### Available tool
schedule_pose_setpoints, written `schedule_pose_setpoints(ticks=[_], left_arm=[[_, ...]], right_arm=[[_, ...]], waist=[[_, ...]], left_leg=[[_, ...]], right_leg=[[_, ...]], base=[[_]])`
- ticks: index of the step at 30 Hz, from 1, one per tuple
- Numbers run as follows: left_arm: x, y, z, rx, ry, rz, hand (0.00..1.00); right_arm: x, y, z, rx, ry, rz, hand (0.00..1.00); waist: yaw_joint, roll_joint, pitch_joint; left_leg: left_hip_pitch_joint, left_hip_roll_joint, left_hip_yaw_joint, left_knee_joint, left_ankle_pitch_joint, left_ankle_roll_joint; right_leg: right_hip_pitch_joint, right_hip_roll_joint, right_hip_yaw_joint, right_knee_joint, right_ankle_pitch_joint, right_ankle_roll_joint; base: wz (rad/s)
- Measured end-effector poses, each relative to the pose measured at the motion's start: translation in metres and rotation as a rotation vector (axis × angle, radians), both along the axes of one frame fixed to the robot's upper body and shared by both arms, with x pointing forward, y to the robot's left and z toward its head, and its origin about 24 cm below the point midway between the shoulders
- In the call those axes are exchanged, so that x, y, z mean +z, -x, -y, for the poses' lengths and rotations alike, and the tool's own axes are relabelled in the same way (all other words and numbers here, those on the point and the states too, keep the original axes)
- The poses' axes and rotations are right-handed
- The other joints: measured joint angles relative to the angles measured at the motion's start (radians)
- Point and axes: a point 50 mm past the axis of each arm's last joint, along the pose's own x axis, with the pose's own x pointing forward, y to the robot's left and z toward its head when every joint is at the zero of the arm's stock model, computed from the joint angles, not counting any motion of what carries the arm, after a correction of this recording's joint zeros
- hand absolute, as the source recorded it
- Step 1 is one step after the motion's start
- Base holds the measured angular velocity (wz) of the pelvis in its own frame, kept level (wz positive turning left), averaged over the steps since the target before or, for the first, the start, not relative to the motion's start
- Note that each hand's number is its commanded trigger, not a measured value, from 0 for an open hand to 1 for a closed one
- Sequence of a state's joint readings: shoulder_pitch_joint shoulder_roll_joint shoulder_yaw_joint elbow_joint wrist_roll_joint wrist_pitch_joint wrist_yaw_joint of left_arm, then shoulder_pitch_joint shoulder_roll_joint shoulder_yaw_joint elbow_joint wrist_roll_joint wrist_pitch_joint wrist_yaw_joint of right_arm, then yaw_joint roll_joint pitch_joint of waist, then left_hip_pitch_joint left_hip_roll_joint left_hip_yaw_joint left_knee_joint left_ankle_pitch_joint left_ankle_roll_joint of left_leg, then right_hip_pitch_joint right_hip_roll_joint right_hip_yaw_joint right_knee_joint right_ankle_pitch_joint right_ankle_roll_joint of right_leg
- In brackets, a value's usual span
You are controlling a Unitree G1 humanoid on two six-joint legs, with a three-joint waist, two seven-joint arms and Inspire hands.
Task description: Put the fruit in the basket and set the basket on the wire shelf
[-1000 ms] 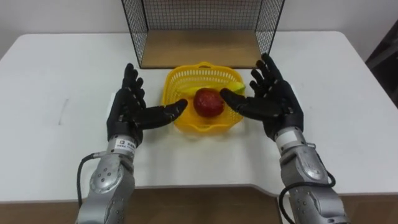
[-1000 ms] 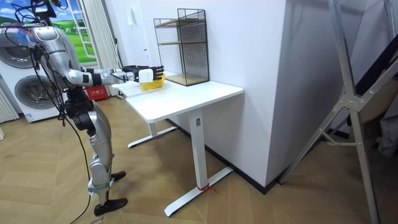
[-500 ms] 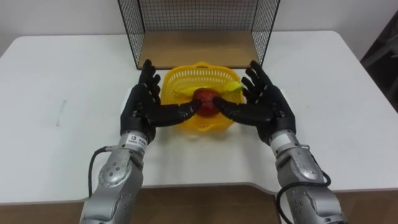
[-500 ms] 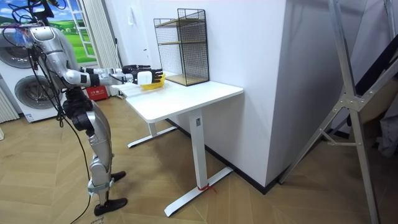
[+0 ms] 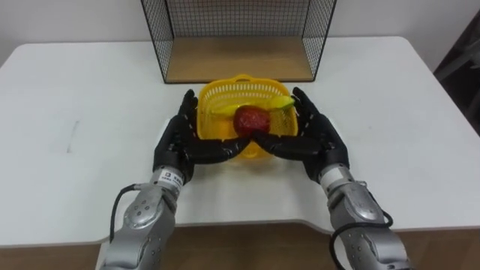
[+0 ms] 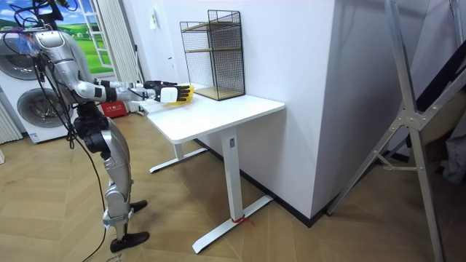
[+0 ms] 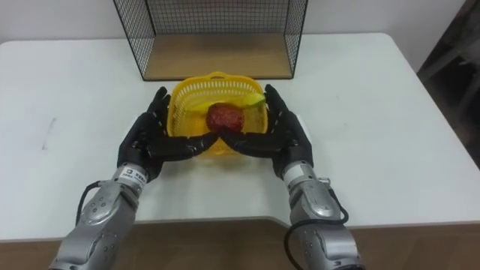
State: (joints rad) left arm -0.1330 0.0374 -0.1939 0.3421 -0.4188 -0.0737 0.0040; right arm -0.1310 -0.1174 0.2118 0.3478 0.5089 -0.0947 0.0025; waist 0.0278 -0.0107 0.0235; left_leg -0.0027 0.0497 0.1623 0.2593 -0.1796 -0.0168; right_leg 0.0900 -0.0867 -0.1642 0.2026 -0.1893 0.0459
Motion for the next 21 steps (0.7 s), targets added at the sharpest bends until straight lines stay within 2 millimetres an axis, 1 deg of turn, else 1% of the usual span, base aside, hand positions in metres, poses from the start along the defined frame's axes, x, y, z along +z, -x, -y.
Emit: schedule_pose_setpoints(ticks=[9,19,21], left_arm=[[-0.0081,0.003,0.0024,-0.009,0.012,-0.039,0.0],[-0.009,0.0033,0.0031,-0.004,0.039,-0.048,0.0],[-0.009,0.0033,0.0035,-0.004,0.041,-0.048,0.0]], right_arm=[[-0.0082,0.0023,-0.0001,-0.005,-0.011,-0.038,0.0],[-0.0082,0.0023,-0.0024,0.004,-0.007,-0.036,0.0],[-0.0082,0.0023,-0.0054,0.012,-0.005,-0.035,0.0]], waist=[[0.0,0.0,0.0003],[0.004,-0.004,0.0012],[0.004,-0.005,0.0011]], left_leg=[[0.021,0.0,0.001,-0.006,0.0,0.0],[0.024,0.0,0.003,-0.009,0.0,0.0],[0.024,0.0,0.003,-0.009,0.0,0.0]], right_leg=[[0.014,0.0,0.0,-0.001,0.0,0.0],[0.015,0.0,0.0,-0.001,0.0,0.0],[0.018,0.0,0.0,-0.001,0.0,0.0]], base=[[0.0],[0.0],[0.0]])
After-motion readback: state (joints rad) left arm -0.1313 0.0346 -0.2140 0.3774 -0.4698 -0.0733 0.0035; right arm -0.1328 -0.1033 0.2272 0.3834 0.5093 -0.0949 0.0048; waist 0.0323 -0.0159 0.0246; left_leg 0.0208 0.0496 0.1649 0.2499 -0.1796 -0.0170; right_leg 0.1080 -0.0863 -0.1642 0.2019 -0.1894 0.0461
